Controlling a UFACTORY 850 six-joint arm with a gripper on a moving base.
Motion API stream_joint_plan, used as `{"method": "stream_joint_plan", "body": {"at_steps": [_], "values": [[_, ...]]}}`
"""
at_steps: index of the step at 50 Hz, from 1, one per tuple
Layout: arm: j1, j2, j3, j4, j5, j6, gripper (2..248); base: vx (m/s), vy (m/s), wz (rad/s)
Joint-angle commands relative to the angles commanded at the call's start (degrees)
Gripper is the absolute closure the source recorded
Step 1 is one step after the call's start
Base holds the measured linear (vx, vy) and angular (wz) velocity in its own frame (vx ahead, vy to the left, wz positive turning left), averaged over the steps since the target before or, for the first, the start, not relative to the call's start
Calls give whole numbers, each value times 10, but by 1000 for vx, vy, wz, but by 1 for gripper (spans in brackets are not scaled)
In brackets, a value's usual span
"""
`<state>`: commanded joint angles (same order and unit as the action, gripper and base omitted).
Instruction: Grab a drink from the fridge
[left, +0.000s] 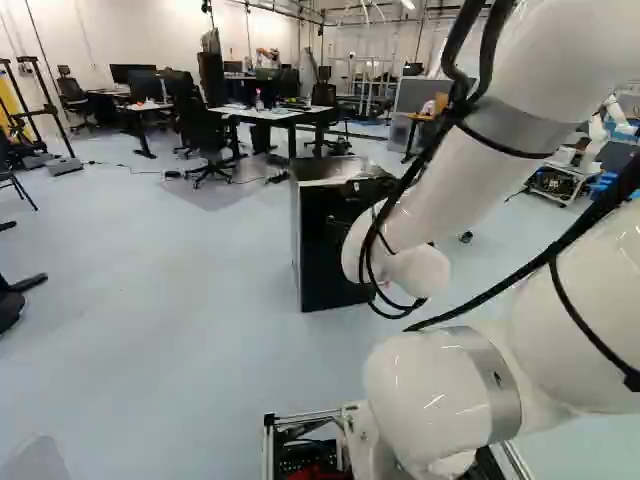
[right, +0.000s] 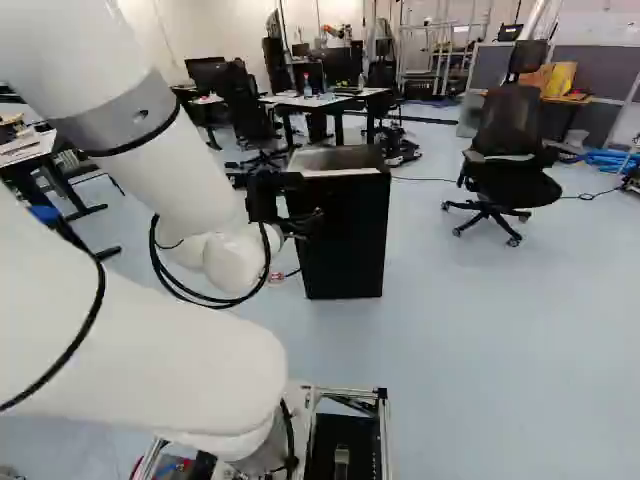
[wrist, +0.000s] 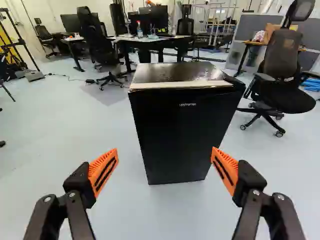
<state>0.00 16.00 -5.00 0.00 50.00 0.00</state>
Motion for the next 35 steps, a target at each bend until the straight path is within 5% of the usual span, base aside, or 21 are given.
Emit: {"method": "stream_joint_plan", "body": {"at_steps": [35], "values": [[0,0,0,0,0,0,3,0,0,0]]}}
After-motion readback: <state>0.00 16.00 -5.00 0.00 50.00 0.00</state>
